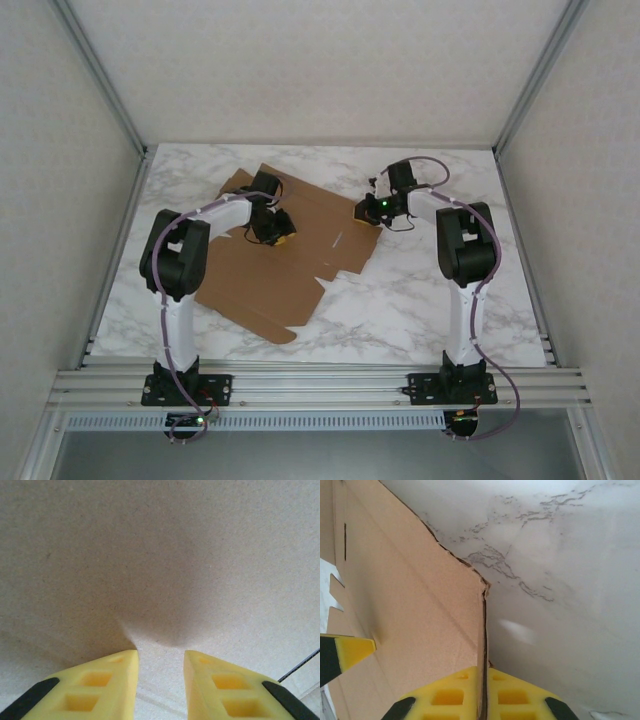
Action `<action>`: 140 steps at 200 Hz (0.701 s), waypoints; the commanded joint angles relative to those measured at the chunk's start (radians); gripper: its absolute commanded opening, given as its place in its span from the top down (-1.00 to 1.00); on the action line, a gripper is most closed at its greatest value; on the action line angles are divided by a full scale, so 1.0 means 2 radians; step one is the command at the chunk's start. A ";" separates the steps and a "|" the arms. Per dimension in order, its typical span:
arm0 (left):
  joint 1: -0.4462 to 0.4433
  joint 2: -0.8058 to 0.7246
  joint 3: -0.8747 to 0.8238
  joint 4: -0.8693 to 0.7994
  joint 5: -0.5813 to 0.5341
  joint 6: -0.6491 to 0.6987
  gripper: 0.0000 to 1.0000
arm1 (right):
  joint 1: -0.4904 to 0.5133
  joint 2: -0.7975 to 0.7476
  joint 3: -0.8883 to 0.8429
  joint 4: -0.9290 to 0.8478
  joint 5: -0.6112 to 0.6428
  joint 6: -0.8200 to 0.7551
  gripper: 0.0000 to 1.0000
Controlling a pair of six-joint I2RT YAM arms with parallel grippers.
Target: Fold the paper box
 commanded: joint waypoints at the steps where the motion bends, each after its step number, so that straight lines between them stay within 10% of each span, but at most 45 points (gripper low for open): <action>1: 0.005 -0.005 0.000 -0.008 -0.021 0.007 0.32 | -0.006 -0.001 0.006 0.019 0.008 0.018 0.90; 82: 0.042 -0.043 0.101 -0.042 0.048 -0.048 -0.14 | 0.012 -0.197 -0.229 0.351 0.132 -0.078 0.95; 140: 0.037 -0.022 0.246 -0.068 0.085 -0.063 -0.48 | 0.074 -0.255 -0.270 0.397 0.234 -0.256 0.98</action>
